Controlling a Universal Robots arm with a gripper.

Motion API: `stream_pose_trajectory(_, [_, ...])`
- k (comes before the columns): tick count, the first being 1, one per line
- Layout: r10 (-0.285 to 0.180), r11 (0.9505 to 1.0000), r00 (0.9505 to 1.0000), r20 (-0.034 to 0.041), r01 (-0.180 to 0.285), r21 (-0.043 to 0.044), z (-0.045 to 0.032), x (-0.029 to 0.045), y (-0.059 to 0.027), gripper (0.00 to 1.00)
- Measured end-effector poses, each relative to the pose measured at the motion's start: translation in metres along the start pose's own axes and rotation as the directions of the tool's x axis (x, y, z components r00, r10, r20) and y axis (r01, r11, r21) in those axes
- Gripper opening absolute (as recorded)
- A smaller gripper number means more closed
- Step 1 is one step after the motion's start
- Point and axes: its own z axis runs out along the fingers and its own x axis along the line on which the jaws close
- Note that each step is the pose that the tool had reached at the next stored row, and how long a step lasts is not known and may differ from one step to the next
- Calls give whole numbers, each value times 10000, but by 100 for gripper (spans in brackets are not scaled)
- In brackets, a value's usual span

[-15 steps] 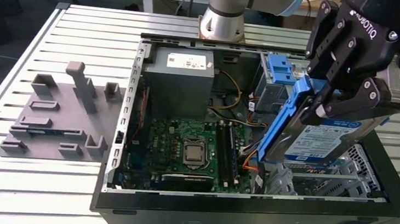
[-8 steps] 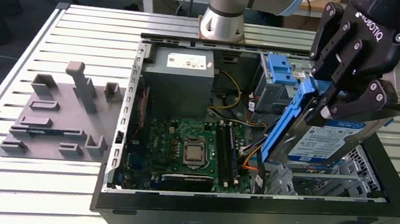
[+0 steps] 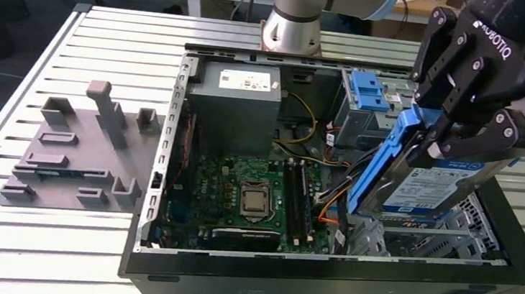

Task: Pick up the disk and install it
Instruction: 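Insert the disk into the insertion slot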

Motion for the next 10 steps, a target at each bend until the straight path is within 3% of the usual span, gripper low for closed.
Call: stream_pose_trajectory(10, [-3, 10000, 10000, -1, 3, -11, 4, -4, -188, 36])
